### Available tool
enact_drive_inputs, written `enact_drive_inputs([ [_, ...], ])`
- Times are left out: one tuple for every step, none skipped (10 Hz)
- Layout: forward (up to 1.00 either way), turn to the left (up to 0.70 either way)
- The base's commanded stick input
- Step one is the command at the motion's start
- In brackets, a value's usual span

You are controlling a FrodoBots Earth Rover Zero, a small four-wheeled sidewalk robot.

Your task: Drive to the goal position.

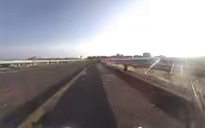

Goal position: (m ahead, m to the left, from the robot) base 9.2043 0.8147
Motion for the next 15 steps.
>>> enact_drive_inputs([
  [0.5, 0.0],
  [0.5, 0.0],
  [0.5, 0.0],
  [0.5, 0.0],
  [0.5, 0.0],
  [0.5, 0.0],
  [0.5, 0.0],
  [0.5, 0.0],
  [0.5, 0.0],
  [0.5, 0.0],
  [0.5, 0.0],
  [0.5, 0.0],
  [0.5, 0.0],
  [0.5, 0.0],
  [0.5, 0.0],
])
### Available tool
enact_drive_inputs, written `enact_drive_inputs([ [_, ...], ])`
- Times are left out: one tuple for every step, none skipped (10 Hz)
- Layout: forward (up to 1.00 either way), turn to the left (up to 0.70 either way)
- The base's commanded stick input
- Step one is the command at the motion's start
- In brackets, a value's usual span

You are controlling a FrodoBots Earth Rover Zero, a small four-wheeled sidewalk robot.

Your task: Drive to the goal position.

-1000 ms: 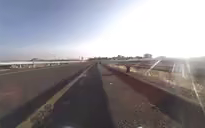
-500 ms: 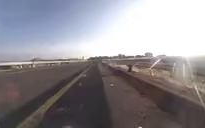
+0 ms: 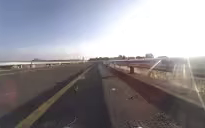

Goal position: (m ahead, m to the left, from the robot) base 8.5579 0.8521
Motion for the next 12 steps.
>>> enact_drive_inputs([
  [0.5, 0.0],
  [0.5, 0.0],
  [0.5, 0.0],
  [0.5, 0.0],
  [0.5, 0.0],
  [0.5, 0.0],
  [0.5, 0.0],
  [0.5, 0.0],
  [0.5, 0.0],
  [0.5, 0.0],
  [0.5, 0.0],
  [0.5, 0.0],
])
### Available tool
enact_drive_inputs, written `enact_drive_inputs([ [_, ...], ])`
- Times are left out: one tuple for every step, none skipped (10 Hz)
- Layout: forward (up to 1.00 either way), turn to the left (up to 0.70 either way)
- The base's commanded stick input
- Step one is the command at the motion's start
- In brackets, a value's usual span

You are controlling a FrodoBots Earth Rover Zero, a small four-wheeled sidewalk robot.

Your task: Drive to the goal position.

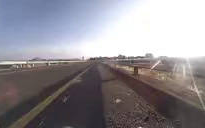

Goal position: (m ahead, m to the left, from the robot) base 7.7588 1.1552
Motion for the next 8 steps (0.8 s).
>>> enact_drive_inputs([
  [0.5, 0.0],
  [0.5, 0.0],
  [0.5, 0.0],
  [0.5, 0.0],
  [0.5, 0.0],
  [0.5, 0.0],
  [0.5, 0.0],
  [0.5, 0.0],
])
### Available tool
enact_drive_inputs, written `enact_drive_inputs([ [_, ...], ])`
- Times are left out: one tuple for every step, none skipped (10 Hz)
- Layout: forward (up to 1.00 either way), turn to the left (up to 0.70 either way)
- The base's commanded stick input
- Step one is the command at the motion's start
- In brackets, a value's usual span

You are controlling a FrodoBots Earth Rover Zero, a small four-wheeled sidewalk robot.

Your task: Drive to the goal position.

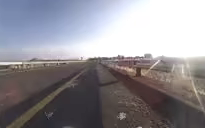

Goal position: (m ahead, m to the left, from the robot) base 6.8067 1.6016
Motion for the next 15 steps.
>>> enact_drive_inputs([
  [0.5, 0.0],
  [0.5, 0.0],
  [0.5, 0.0],
  [0.5, 0.0],
  [0.5, 0.0],
  [0.5, 0.0],
  [0.5, 0.0],
  [0.5, 0.0],
  [0.5, 0.0],
  [0.5, 0.0],
  [0.5, 0.0],
  [0.5, 0.0],
  [0.5, 0.0],
  [0.5, 0.0],
  [0.5, 0.0],
])
